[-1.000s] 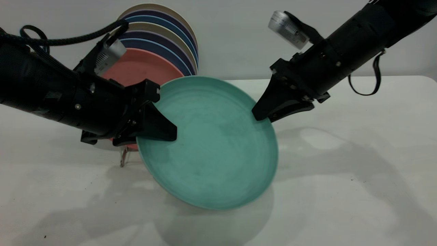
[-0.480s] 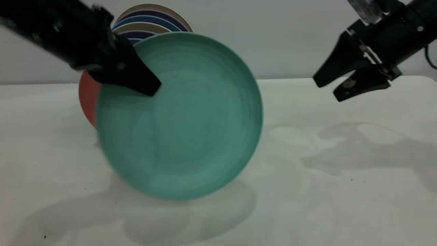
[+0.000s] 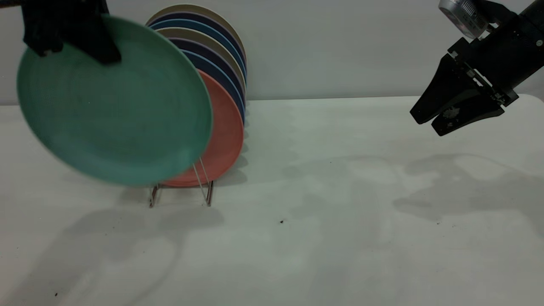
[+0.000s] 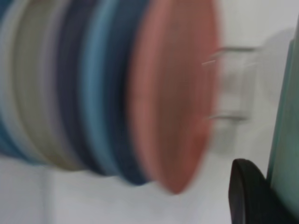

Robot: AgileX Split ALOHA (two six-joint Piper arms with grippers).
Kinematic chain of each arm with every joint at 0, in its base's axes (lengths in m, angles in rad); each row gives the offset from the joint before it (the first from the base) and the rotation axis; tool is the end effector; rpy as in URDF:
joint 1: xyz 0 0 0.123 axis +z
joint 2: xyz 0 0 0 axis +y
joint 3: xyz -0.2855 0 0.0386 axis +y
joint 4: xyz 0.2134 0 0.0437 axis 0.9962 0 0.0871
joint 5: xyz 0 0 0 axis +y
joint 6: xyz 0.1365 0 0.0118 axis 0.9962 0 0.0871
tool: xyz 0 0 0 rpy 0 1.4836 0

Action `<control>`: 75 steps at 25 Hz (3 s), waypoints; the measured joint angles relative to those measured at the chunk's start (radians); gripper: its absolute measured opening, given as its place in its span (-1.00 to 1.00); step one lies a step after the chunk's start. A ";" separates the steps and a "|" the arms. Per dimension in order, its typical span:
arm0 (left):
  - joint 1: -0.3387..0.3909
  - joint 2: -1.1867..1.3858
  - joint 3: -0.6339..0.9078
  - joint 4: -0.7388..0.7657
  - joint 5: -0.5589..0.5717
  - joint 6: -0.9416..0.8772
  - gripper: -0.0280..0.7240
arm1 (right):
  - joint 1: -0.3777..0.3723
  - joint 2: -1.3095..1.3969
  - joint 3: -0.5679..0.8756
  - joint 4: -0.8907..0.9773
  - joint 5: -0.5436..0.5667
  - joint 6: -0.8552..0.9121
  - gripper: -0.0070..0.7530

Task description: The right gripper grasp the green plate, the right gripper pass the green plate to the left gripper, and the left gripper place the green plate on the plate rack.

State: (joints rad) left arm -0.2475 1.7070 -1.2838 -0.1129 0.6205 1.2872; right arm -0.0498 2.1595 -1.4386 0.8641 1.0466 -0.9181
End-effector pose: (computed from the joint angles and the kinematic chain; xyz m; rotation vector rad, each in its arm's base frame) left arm 0.3551 -0.0990 0.2413 1.7024 1.8954 0.2963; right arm 0.3933 0.0708 0.1283 -0.5074 2.6868 0.9746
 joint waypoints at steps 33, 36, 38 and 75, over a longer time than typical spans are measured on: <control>0.000 0.081 -0.001 -0.025 -0.179 0.005 -0.63 | 0.000 0.000 0.000 -0.010 -0.013 0.001 0.48; 0.000 0.115 -0.001 -0.025 -0.190 0.005 -0.63 | 0.000 0.000 0.000 -0.010 -0.013 0.001 0.48; 0.000 0.139 -0.001 -0.025 -0.199 0.006 -0.63 | 0.000 0.000 0.000 -0.010 -0.013 0.001 0.48; 0.000 -0.035 -0.001 -0.083 -0.033 -0.210 0.39 | 0.000 -0.002 0.000 0.031 0.013 0.011 0.48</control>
State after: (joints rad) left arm -0.2475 1.6722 -1.2845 -0.1963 0.5874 1.0775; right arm -0.0498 2.1575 -1.4386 0.8949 1.0592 -0.9075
